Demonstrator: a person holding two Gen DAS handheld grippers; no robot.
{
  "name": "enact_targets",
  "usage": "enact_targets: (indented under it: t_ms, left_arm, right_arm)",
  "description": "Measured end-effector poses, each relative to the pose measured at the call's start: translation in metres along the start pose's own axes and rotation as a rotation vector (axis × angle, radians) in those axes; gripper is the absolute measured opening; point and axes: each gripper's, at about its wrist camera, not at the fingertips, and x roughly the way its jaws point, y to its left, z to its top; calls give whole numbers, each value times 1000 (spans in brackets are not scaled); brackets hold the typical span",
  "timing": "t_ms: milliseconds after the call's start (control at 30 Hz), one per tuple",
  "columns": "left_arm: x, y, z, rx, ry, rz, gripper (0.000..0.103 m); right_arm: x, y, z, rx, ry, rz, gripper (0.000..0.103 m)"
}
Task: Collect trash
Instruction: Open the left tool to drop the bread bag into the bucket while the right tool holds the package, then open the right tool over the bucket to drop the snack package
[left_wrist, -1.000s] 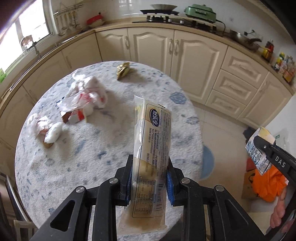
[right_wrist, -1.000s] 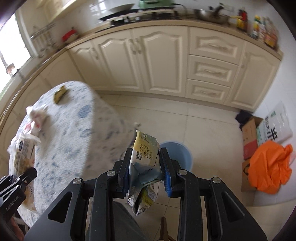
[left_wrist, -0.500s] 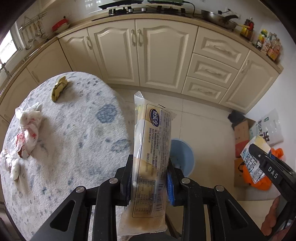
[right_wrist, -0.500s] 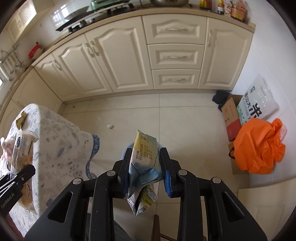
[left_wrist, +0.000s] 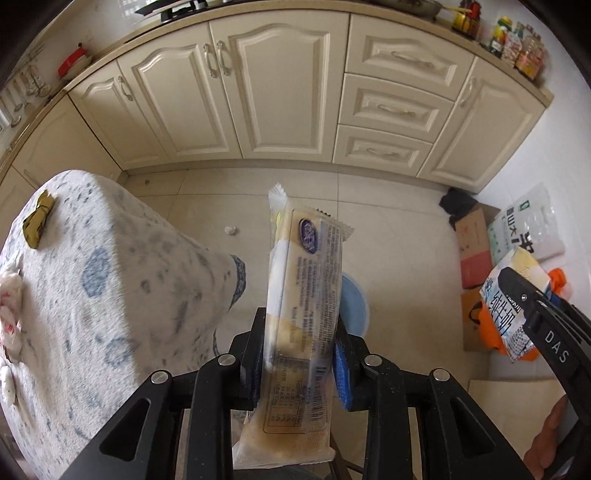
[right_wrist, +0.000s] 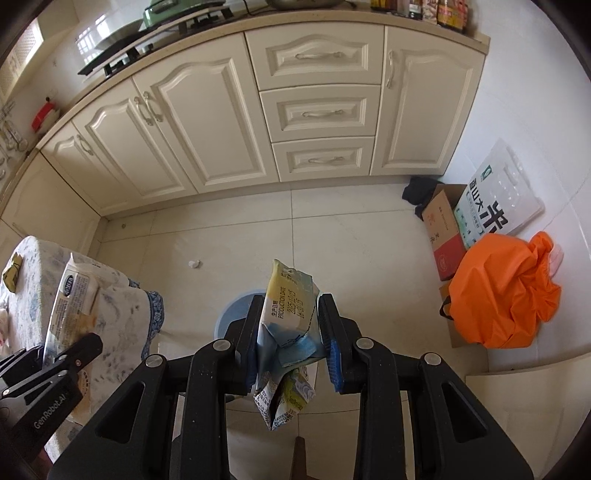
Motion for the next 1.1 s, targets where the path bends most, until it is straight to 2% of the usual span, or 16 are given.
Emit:
enact_targets:
  t_ms: [100, 267, 433, 700, 933, 1100]
  left_arm:
    - [14, -6, 13, -1, 28, -7, 31]
    - [29, -9, 28, 0, 38, 5, 45]
    - [38, -11, 31, -7, 56, 18, 46]
    - [33, -4, 21, -30, 55, 33, 46]
    - [12, 16, 9, -69, 32, 48, 46]
    - [-7, 34, -3, -108, -2, 60, 50]
  right_arm:
    - [7, -4, 3, 7, 14, -6, 29]
    - [20, -10, 1, 23, 53, -1, 29]
    - [27, -12, -3, 32, 82, 2, 29]
    - [24, 4, -5, -8, 80, 22, 29]
    - [19, 37, -4, -73, 75, 64, 30]
    - [14, 64, 0, -125, 66, 101, 31]
